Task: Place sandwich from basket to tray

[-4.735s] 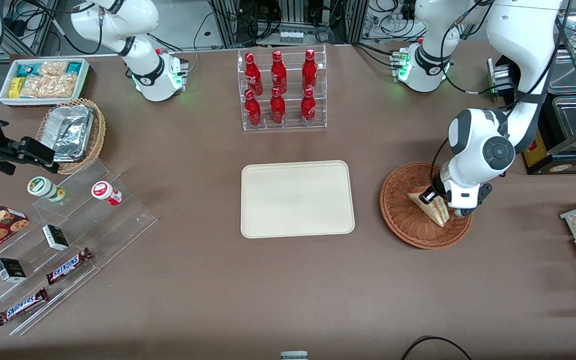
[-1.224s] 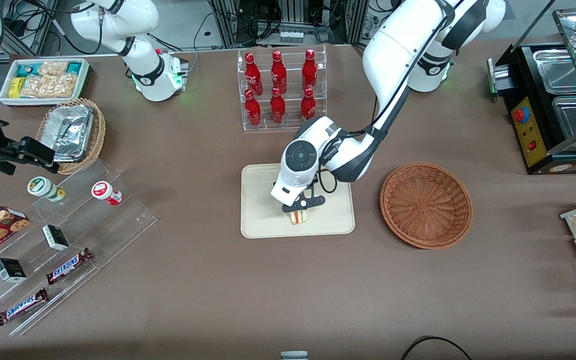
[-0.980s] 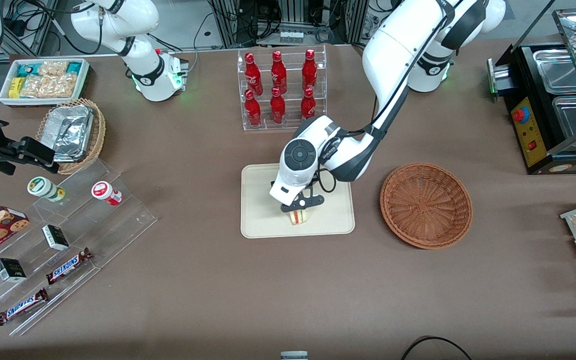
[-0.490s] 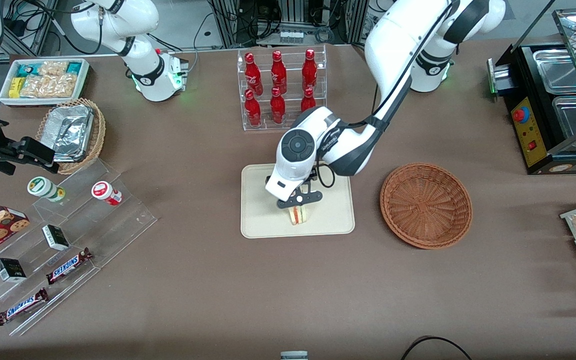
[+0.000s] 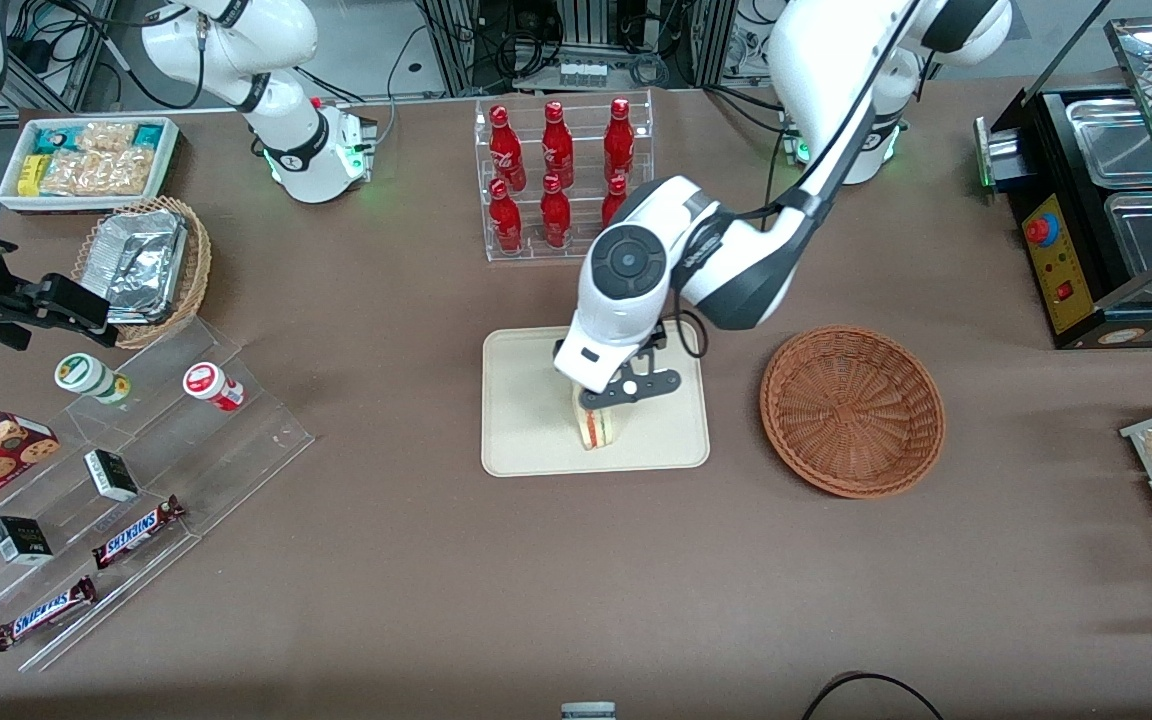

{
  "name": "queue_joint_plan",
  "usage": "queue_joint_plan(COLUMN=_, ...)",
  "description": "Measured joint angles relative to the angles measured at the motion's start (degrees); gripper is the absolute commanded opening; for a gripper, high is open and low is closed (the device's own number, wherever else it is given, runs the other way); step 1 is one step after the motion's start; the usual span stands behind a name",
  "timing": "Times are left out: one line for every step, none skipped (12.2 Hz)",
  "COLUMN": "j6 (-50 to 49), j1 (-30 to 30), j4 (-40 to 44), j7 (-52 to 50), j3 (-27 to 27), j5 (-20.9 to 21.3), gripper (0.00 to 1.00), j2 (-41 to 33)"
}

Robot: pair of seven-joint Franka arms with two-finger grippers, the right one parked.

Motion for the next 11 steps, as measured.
queue_joint_plan(j6=-2.0, j1=1.1, j4=0.0, j7=1.7, j3=0.0, j5=0.0, gripper=1.00, j2=-1.3)
queue_joint_plan(j6=-4.2, j1=2.2, j4=0.0, j7=3.9, j3=0.1, j5=0.0, gripper=1.00, j2=-2.5)
queue_joint_plan(j6=-6.5, j1=3.4, j4=0.0, j7=6.5, j3=0.2, j5=0.1, gripper=1.00, j2=-3.6)
queue_joint_plan(j6=-8.8, j1=4.8, j4=0.0, j7=9.0, j3=0.3, j5=0.1, gripper=1.00, j2=-4.5)
queue_joint_plan(j6=-11.0, j1=6.5, j4=0.0, j7=11.6, j3=0.4, j5=0.5, gripper=1.00, j2=-5.3)
queue_joint_plan(j6=-13.0, j1=8.0, j4=-0.1, j7=13.9, j3=0.5, j5=1.2, gripper=1.00, j2=-5.9)
queue_joint_plan(j6=-14.8, j1=9.5, j4=-0.1, j7=15.2, j3=0.6, j5=2.0, gripper=1.00, j2=-6.5)
queue_joint_plan(j6=-16.1, j1=10.9, j4=-0.1, j7=15.9, j3=0.6, j5=2.4, gripper=1.00, j2=-7.1)
queue_joint_plan(j6=-17.0, j1=12.1, j4=-0.2, j7=17.1, j3=0.6, j5=2.6, gripper=1.00, j2=-7.6)
queue_joint_plan(j6=-18.0, j1=12.9, j4=-0.6, j7=19.1, j3=0.7, j5=3.1, gripper=1.00, j2=-8.0)
queue_joint_plan(j6=-18.6, j1=14.0, j4=-1.3, j7=21.7, j3=0.7, j5=3.8, gripper=1.00, j2=-8.6)
